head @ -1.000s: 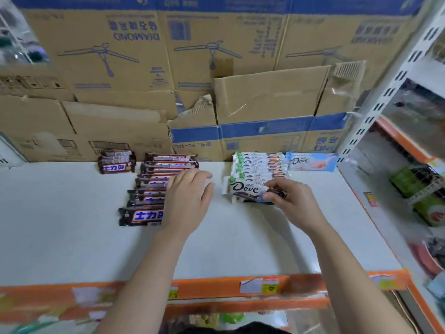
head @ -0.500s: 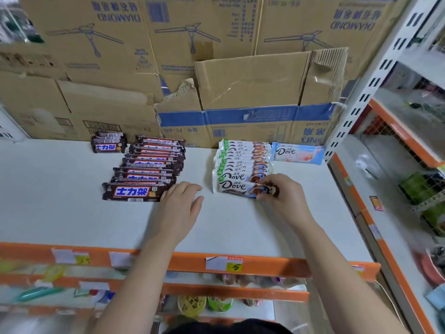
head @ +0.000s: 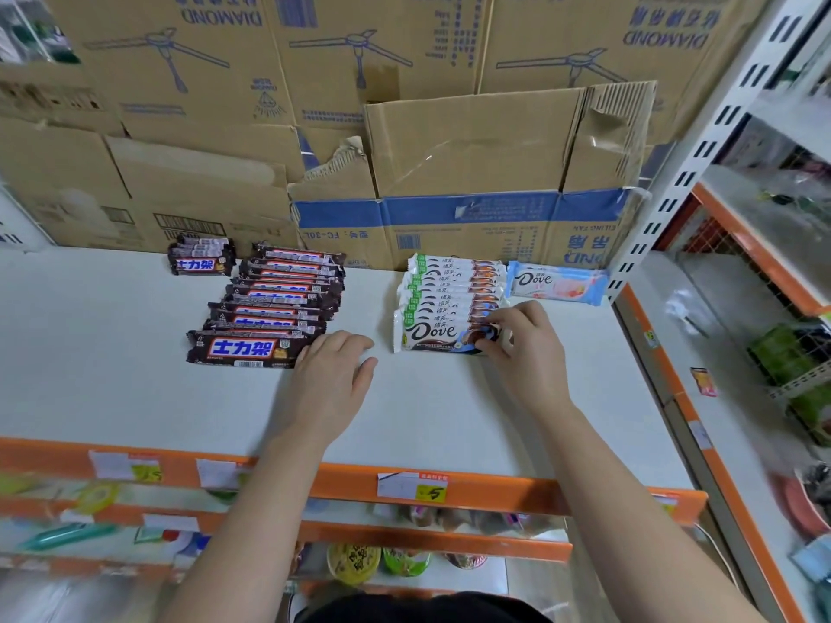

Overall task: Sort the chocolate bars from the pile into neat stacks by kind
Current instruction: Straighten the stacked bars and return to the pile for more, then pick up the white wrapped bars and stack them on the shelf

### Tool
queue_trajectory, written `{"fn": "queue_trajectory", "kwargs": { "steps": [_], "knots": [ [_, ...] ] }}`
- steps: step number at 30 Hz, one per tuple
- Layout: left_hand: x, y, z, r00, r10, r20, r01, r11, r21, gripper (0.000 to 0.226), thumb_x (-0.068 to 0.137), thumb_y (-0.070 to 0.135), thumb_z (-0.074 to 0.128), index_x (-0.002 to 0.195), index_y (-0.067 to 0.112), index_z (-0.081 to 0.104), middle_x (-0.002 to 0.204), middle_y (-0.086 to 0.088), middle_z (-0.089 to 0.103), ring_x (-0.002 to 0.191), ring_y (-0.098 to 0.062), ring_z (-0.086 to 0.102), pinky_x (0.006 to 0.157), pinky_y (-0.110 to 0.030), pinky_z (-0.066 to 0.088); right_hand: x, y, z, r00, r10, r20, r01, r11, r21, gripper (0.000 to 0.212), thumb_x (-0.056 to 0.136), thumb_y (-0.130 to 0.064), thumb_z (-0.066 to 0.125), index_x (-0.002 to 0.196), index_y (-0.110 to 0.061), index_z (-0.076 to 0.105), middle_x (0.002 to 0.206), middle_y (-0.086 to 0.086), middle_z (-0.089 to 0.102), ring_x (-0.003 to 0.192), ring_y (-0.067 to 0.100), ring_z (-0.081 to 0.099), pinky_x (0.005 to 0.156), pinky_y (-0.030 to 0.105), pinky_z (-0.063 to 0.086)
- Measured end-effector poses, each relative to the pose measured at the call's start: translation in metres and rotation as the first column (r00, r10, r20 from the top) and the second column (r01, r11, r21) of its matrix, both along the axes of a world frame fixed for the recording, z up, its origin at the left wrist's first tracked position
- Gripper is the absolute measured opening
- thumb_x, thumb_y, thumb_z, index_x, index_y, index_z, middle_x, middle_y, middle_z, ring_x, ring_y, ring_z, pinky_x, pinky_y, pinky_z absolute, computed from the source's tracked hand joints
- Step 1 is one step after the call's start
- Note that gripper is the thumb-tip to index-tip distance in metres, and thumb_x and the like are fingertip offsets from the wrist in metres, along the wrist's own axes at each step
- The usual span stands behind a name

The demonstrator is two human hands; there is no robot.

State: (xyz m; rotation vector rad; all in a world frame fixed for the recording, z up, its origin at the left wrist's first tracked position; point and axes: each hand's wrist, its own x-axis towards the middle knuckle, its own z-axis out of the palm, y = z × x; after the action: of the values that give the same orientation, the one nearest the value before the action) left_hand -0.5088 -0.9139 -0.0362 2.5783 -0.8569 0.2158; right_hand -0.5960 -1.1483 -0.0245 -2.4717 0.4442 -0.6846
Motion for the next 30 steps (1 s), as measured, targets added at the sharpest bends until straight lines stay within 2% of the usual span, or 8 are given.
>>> {"fn": "queue_trajectory", "kwargs": {
  "steps": [3, 5, 9, 15, 18, 22, 27, 30],
  "knots": [
    [0.0, 0.001, -0.001, 1.0, 0.001, 0.012, 0.0, 0.999, -0.034, 0.024, 0.093, 0.025, 0.052, 0.112, 0.015, 0.061, 0.108, 0.001, 0.062, 0.103, -0.021, 0.054, 0.091, -0.037, 0.045, -0.002, 0.0, -0.001, 0.995, -0.094, -0.02, 0.094, 0.995, 0.028, 0.026, 0.08, -0.026, 0.072, 0.098, -0.015, 0.057, 0.102, 0.001, 0.052, 0.083, 0.02, 0.054, 0.062, 0.032, 0.042],
    [0.0, 0.002, 0.0, 1.0, 0.006, 0.02, -0.005, 0.999, -0.045, 0.023, 0.093, 0.025, 0.052, 0.112, 0.015, 0.061, 0.108, 0.002, 0.062, 0.103, -0.02, 0.054, 0.09, -0.036, 0.045, -0.006, 0.001, 0.0, 0.996, -0.094, -0.008, 0.094, 0.995, 0.012, 0.022, 0.083, -0.031, 0.069, 0.091, -0.016, 0.054, 0.093, -0.002, 0.052, 0.077, 0.016, 0.051, 0.059, 0.033, 0.041],
    [-0.002, 0.002, 0.002, 1.0, 0.005, 0.03, -0.004, 0.999, -0.046, 0.023, 0.093, 0.024, 0.053, 0.112, 0.015, 0.062, 0.108, 0.002, 0.062, 0.102, -0.019, 0.055, 0.089, -0.035, 0.045, -0.013, 0.001, 0.003, 0.996, -0.064, -0.06, 0.063, 0.998, -0.02, 0.02, 0.087, -0.032, 0.059, 0.074, -0.02, 0.049, 0.069, -0.006, 0.052, 0.065, 0.018, 0.048, 0.052, 0.031, 0.033],
    [-0.004, 0.004, 0.004, 1.0, 0.009, 0.029, -0.008, 0.999, -0.048, 0.021, 0.093, 0.023, 0.055, 0.111, 0.015, 0.063, 0.107, 0.001, 0.063, 0.101, -0.02, 0.056, 0.087, -0.035, 0.045, -0.016, 0.008, 0.004, 0.993, -0.016, -0.114, 0.014, 1.0, -0.013, 0.024, 0.087, -0.031, 0.058, 0.068, -0.024, 0.046, 0.063, -0.008, 0.052, 0.061, 0.017, 0.048, 0.048, 0.028, 0.028],
    [-0.006, 0.006, 0.007, 0.999, 0.003, 0.042, -0.001, 0.999, -0.051, 0.021, 0.093, 0.023, 0.054, 0.111, 0.015, 0.063, 0.108, 0.001, 0.062, 0.102, -0.02, 0.056, 0.087, -0.034, 0.044, -0.015, 0.012, 0.005, 0.993, -0.006, -0.116, 0.005, 1.0, -0.003, 0.021, 0.086, -0.031, 0.058, 0.069, -0.021, 0.051, 0.064, -0.007, 0.054, 0.061, 0.018, 0.05, 0.051, 0.03, 0.034],
    [-0.008, 0.018, 0.013, 0.997, 0.043, 0.072, -0.036, 0.994, -0.1, 0.021, 0.093, 0.024, 0.054, 0.11, 0.016, 0.063, 0.11, 0.0, 0.063, 0.102, -0.022, 0.056, 0.086, -0.035, 0.044, -0.004, 0.032, 0.013, 0.993, 0.087, -0.077, -0.087, 0.996, 0.003, 0.015, 0.085, -0.033, 0.059, 0.075, -0.023, 0.058, 0.068, -0.007, 0.06, 0.064, 0.016, 0.054, 0.056, 0.031, 0.042],
    [0.004, 0.062, 0.021, 0.982, 0.161, 0.102, -0.15, 0.983, -0.108, 0.033, 0.09, 0.035, 0.041, 0.108, 0.019, 0.063, 0.105, 0.001, 0.064, 0.097, -0.023, 0.058, 0.083, -0.035, 0.042, 0.032, 0.083, 0.024, 0.963, 0.266, -0.042, -0.267, 0.964, -0.017, 0.012, 0.086, -0.032, 0.057, 0.079, -0.022, 0.06, 0.07, -0.006, 0.061, 0.066, 0.013, 0.055, 0.057, 0.032, 0.044],
    [0.013, 0.103, 0.028, 0.964, 0.24, 0.118, -0.229, 0.969, -0.097, 0.034, 0.089, 0.035, 0.039, 0.108, 0.02, 0.063, 0.106, -0.001, 0.064, 0.096, -0.025, 0.059, 0.081, -0.036, 0.043, 0.06, 0.125, 0.029, 0.936, 0.351, -0.036, -0.352, 0.936, -0.029, 0.011, 0.086, -0.034, 0.057, 0.081, -0.025, 0.06, 0.072, -0.008, 0.06, 0.063, 0.012, 0.054, 0.056, 0.032, 0.044]
  ]
}}
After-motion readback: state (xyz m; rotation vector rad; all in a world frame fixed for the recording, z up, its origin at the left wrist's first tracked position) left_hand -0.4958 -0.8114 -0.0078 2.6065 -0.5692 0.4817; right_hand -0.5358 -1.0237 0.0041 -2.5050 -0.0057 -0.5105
